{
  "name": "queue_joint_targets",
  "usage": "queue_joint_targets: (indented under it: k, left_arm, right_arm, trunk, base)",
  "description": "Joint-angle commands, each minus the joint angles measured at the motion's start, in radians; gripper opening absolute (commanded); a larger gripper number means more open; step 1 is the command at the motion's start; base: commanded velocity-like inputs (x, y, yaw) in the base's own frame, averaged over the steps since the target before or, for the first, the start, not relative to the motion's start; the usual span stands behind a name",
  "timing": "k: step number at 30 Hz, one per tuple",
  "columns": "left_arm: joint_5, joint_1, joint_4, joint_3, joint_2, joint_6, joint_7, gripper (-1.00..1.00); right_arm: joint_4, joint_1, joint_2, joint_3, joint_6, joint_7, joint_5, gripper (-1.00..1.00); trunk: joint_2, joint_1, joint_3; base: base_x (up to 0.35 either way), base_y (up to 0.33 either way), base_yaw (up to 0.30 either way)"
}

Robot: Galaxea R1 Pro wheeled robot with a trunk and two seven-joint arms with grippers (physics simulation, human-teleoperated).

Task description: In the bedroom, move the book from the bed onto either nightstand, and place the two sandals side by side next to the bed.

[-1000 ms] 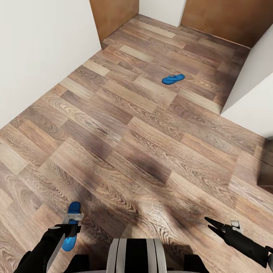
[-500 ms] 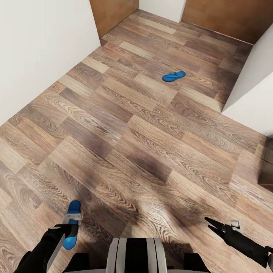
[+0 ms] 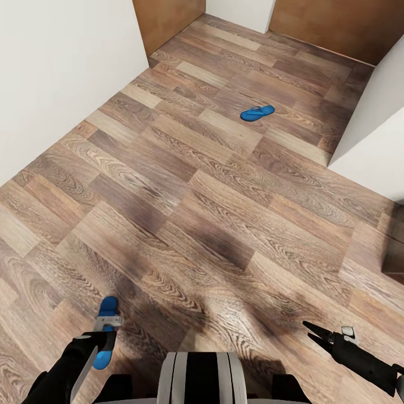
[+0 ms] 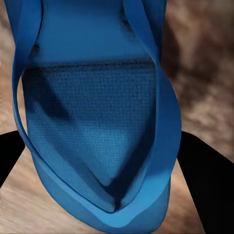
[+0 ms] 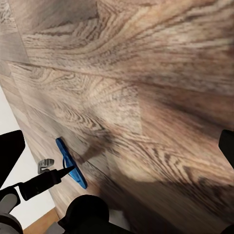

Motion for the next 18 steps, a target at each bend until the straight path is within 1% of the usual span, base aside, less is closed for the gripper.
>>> queue_joint_targets:
  k: [1, 6, 18]
  left_arm:
    - [-0.003, 0.000, -0.002, 0.000, 0.000, 0.005, 0.005, -1.00]
    - [-0.002, 0.000, -0.002, 0.000, -0.001, 0.005, 0.024, -1.00]
    - [-0.001, 0.000, -0.002, 0.000, -0.001, 0.005, 0.027, -1.00]
  right_arm:
    - [0.000, 0.000, 0.000, 0.000, 0.006, 0.001, -0.004, 1.00]
    - [0.000, 0.000, 0.000, 0.000, 0.006, 0.001, -0.004, 1.00]
    - [-0.001, 0.000, 0.000, 0.000, 0.006, 0.001, -0.005, 1.00]
  trunk:
    - [0.000, 0.000, 0.000]
    - [0.001, -0.002, 0.019]
    - [0.004, -0.008, 0.065]
  base:
    - [0.000, 0.000, 0.000]
    - [0.000, 0.000, 0.000]
    - [0.000, 0.000, 0.000]
